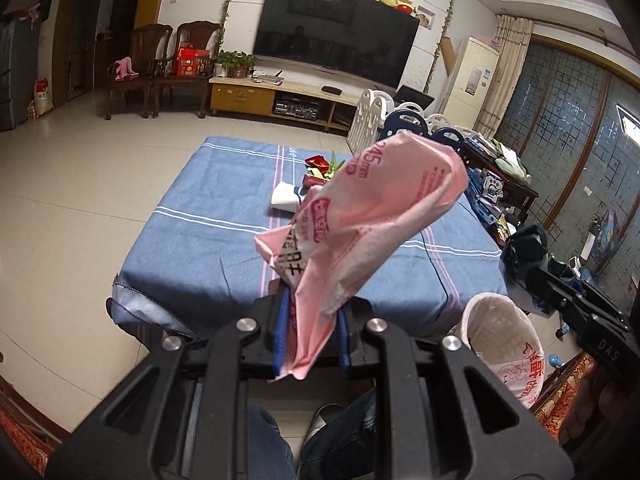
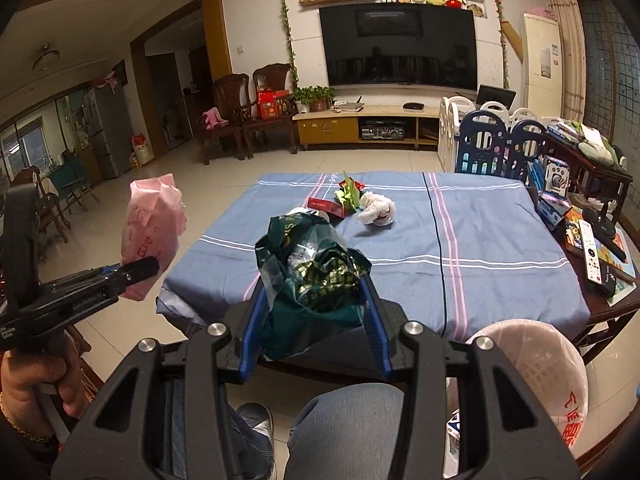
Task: Collect trash
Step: 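Hold the pink bag and dark green bag lifted above the table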
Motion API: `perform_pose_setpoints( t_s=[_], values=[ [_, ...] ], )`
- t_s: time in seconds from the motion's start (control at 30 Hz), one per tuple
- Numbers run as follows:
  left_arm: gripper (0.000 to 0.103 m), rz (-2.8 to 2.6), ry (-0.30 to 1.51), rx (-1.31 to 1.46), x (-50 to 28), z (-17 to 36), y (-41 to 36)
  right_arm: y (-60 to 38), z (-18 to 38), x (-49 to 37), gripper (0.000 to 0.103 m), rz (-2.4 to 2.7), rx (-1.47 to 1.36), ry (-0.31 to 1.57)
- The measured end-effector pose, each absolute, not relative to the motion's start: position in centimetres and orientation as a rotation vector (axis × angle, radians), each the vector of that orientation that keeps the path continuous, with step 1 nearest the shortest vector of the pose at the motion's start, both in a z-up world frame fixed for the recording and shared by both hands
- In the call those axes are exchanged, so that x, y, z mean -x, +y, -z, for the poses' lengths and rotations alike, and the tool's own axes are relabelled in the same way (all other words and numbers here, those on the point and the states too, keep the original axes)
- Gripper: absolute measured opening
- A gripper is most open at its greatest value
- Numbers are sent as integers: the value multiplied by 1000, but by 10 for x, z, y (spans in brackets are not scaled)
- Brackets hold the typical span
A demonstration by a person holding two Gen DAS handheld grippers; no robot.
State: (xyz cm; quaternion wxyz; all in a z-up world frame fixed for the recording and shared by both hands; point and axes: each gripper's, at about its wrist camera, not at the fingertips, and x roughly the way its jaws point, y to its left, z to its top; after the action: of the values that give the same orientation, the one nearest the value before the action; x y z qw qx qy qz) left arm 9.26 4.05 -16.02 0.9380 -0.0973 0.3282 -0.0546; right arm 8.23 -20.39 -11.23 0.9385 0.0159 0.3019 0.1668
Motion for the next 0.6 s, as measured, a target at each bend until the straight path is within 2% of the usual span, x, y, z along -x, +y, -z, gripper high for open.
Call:
perform_pose_setpoints(
  t_s=[0.6],
  values=[
    [22,117,660,186,-83,155,40,-208,102,-70,45,-344,-31,591]
  ],
)
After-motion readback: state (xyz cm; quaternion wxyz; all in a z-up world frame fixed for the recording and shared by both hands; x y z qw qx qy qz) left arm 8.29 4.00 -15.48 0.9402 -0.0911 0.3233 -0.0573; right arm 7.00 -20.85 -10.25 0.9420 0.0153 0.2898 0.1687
